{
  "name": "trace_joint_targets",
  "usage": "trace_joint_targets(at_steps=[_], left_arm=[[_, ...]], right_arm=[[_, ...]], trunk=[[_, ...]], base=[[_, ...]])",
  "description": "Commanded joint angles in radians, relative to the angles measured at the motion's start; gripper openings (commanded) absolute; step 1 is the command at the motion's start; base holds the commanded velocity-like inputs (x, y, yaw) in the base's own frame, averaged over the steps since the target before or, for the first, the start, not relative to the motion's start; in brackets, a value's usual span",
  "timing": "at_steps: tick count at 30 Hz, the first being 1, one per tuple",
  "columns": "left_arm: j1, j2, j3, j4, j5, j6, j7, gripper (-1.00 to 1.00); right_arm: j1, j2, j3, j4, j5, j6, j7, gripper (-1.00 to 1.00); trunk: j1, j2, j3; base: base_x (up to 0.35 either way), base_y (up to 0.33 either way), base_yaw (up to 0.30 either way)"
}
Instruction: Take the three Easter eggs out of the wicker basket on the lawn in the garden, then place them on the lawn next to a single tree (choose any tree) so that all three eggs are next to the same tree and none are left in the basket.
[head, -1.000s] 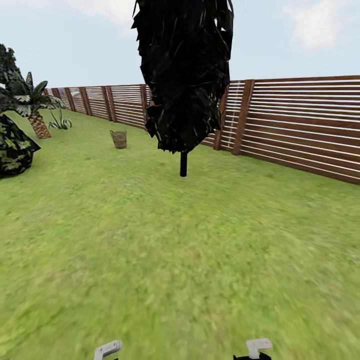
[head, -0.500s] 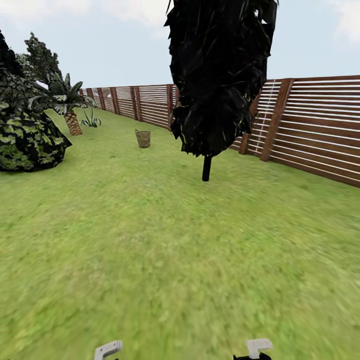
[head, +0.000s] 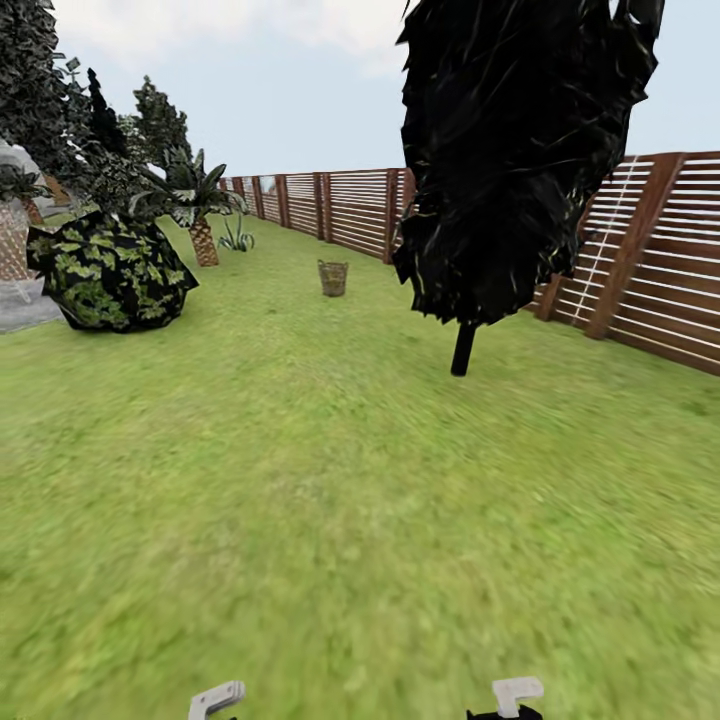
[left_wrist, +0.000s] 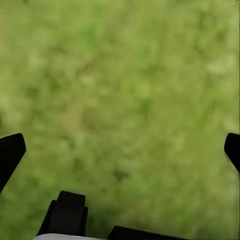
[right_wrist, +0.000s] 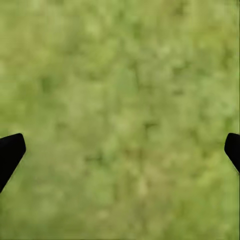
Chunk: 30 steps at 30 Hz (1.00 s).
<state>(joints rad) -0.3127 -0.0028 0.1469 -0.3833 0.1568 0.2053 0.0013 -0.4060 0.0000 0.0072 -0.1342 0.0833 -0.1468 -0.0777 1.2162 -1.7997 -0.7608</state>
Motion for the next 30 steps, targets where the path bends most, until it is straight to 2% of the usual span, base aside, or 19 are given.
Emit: trace_joint_targets(at_steps=[1,30], left_arm=[[0.0,0.0,0.002,-0.002,0.01,0.006,0.0,1.0],[0.0,0.001,0.002,-0.002,0.01,0.006,0.0,1.0]], right_arm=[[0.0,0.0,0.001,0.001,0.009,-0.002,-0.005,1.0],[0.0,0.0,0.001,0.001,0.009,-0.002,-0.005,1.0]], trunk=[[0.0,0.0,-0.001],[0.0,0.0,-0.001]], base=[[0.323,0.0,0.181],[0.323,0.0,0.012]])
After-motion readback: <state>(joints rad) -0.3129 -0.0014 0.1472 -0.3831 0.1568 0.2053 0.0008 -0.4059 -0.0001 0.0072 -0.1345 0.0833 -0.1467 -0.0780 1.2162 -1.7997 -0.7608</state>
